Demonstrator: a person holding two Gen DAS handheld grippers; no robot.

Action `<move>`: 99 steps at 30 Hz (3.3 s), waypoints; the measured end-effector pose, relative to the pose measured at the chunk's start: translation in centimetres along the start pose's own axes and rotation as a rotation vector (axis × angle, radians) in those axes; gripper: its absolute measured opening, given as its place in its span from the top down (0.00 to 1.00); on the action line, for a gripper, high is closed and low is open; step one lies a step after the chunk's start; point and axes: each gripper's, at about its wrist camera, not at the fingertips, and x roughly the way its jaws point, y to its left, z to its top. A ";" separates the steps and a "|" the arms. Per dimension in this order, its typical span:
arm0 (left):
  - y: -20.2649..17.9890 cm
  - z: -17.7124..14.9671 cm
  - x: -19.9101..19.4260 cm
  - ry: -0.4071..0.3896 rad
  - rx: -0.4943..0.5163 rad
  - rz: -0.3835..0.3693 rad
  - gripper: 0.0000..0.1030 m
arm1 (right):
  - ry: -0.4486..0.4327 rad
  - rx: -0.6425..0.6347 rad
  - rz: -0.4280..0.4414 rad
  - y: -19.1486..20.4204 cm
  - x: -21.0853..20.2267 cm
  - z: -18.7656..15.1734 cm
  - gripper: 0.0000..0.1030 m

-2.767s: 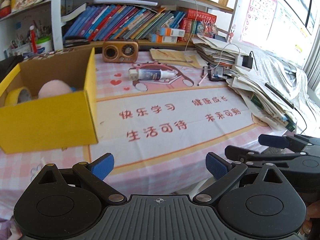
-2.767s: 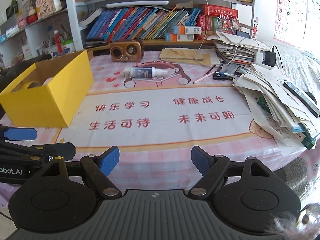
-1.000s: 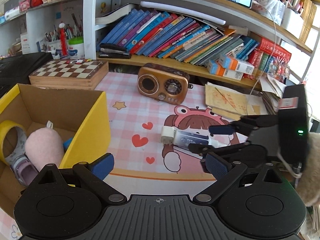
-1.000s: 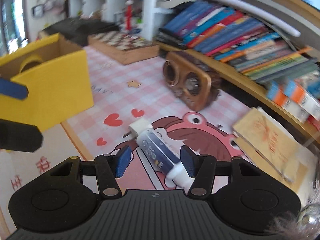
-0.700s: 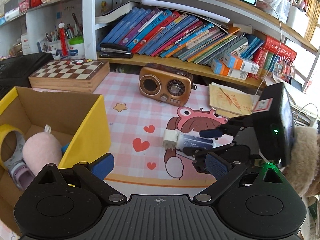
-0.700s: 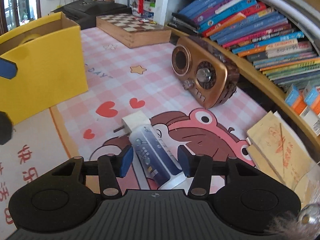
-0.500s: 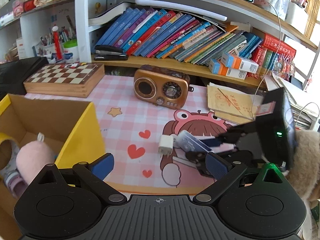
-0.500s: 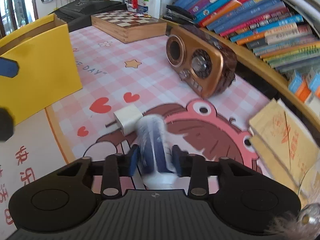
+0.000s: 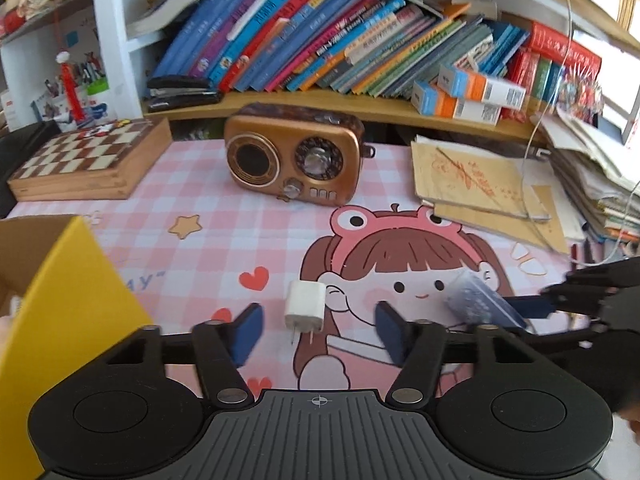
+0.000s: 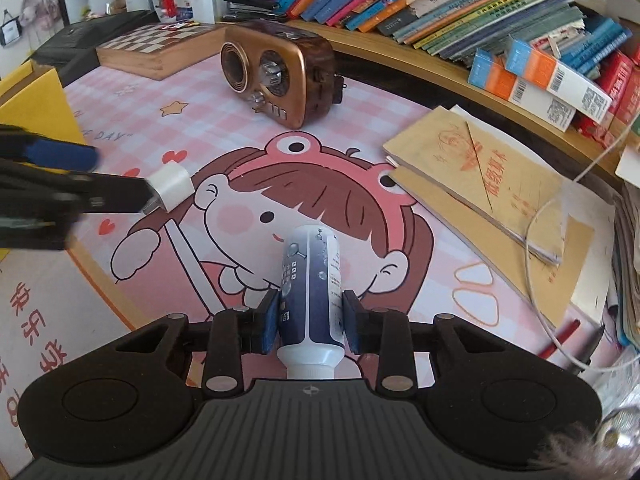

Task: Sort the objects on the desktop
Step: 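Grasp the white spray bottle with the right tool while the left tool grasps the white charger, then lift the spray bottle and charger with both tools toward the yellow box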

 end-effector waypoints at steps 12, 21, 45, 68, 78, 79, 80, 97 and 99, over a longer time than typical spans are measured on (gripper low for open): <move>0.2 0.7 3.9 0.028 0.056 0.005 0.69 | -0.013 0.024 0.013 0.6 0.5 0.8 0.70; 0.4 -0.1 4.7 0.046 0.061 -0.002 0.76 | -0.002 0.056 0.022 0.5 1.4 1.5 0.69; 1.0 -1.5 -6.0 -0.102 0.013 -0.127 0.76 | -0.123 0.161 0.020 3.9 -6.8 -1.0 0.71; 6.7 -10.9 -17.8 -0.119 -0.043 -0.239 0.76 | -0.134 0.219 0.023 16.3 -16.0 -8.2 0.71; 10.5 -15.2 -21.6 -0.101 -0.059 -0.245 0.76 | -0.114 0.207 0.040 23.1 -17.8 -10.5 0.71; 10.9 -15.6 -21.9 -0.101 -0.059 -0.246 0.76 | -0.115 0.206 0.042 23.8 -18.0 -10.6 0.71; 11.2 -16.0 -22.3 -0.101 -0.060 -0.246 0.76 | -0.115 0.204 0.045 24.4 -18.1 -10.8 0.71; 19.2 -21.9 -27.6 -0.123 -0.129 -0.183 0.76 | -0.123 0.145 0.080 35.0 -19.2 -12.0 0.71; 20.1 -22.5 -28.2 -0.125 -0.139 -0.173 0.76 | -0.122 0.137 0.090 36.1 -19.1 -12.0 0.71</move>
